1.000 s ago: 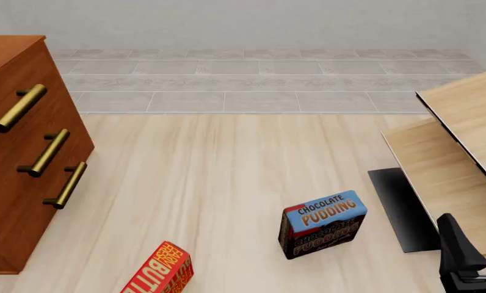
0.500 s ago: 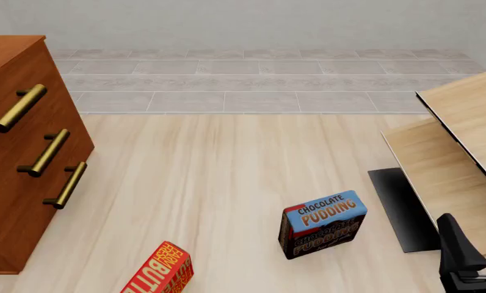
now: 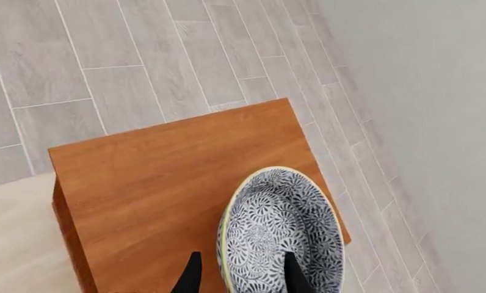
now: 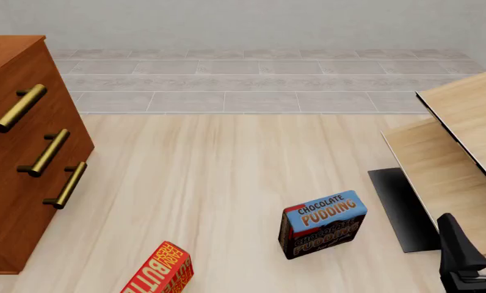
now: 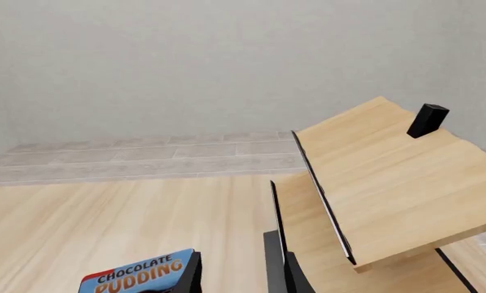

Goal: Close the top drawer of the cabinet and put the bowl on top of it.

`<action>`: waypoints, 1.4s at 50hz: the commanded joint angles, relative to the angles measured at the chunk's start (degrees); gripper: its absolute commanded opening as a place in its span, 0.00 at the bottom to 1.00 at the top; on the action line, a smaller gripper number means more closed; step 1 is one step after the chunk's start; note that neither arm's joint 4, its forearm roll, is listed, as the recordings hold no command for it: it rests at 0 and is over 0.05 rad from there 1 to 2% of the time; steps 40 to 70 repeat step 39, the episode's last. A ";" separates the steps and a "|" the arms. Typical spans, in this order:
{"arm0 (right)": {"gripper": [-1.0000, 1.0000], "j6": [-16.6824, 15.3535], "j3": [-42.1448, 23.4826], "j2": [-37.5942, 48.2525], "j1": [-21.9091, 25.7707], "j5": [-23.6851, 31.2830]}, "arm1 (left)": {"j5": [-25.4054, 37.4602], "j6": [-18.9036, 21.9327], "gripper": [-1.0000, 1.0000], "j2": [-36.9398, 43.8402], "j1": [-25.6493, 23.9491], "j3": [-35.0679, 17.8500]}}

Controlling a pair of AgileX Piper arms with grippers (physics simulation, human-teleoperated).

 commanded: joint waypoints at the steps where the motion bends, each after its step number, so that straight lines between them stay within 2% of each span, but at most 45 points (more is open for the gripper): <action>1: 1.00 0.01 -0.15 -0.01 -0.03 0.08 | 1.71 -0.03 1.00 -0.29 0.08 -3.11; 16: 1.00 0.11 -0.20 -0.01 -0.07 0.16 | 4.83 0.65 1.00 -0.03 1.34 -9.70; 18: 1.00 0.07 0.00 -0.01 0.02 -0.03 | 5.72 0.96 1.00 0.30 2.48 -11.95; 36: 1.00 0.22 -0.09 -0.01 0.11 -0.03 | 8.66 0.56 1.00 0.51 3.61 -17.77; 70: 1.00 0.26 -0.08 -0.01 0.09 -0.08 | 8.68 0.49 1.00 0.26 3.42 -17.75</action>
